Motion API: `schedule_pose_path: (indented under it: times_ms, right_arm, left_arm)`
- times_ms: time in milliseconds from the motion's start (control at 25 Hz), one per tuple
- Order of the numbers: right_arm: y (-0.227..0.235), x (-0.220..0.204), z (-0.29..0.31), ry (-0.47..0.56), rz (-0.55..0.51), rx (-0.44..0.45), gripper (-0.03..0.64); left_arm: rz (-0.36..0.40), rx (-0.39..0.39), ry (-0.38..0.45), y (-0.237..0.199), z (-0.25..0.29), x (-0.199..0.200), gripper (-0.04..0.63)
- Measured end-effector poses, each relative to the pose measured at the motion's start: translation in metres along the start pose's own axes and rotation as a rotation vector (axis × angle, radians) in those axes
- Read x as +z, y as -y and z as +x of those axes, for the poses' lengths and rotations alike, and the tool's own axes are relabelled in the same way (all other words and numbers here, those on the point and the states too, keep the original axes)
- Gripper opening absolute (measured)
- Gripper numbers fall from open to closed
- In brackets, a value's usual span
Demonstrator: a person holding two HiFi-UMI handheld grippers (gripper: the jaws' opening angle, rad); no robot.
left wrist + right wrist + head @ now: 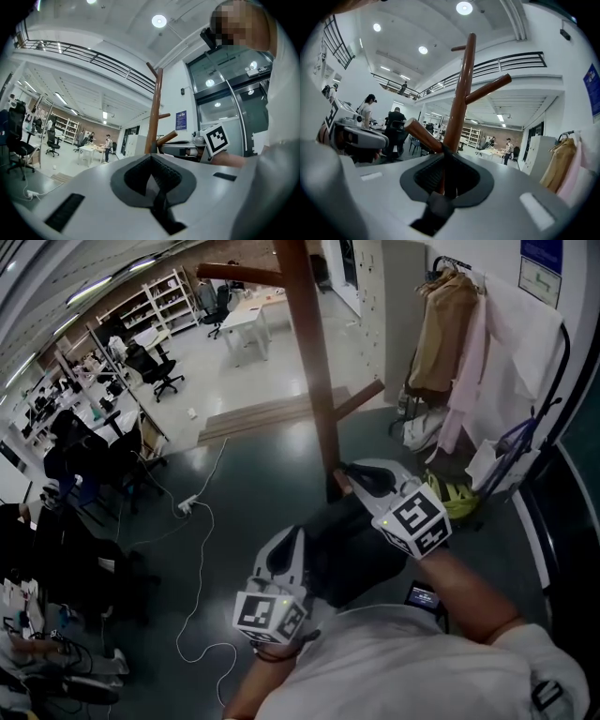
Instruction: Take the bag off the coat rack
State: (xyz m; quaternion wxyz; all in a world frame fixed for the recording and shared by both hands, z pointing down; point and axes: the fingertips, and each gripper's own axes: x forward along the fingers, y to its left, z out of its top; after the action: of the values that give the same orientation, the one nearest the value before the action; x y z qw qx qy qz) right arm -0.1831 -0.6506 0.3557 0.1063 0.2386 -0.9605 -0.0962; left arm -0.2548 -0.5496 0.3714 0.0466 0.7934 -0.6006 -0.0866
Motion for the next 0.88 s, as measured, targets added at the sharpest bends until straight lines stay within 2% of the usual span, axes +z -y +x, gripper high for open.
schedule_pose_path:
  times_ms: [400, 880]
  right_arm:
    - [0.001, -0.012, 0.019, -0.035, 0.009, 0.081, 0.054]
    - [0.001, 0.000, 0.000, 0.046, 0.054, -0.013, 0.021]
  left_arm:
    - [-0.009, 0.036, -0.004, -0.016, 0.009, -0.010, 0.002]
    - [-0.021, 0.033, -0.004, -0.014, -0.009, -0.012, 0.002]
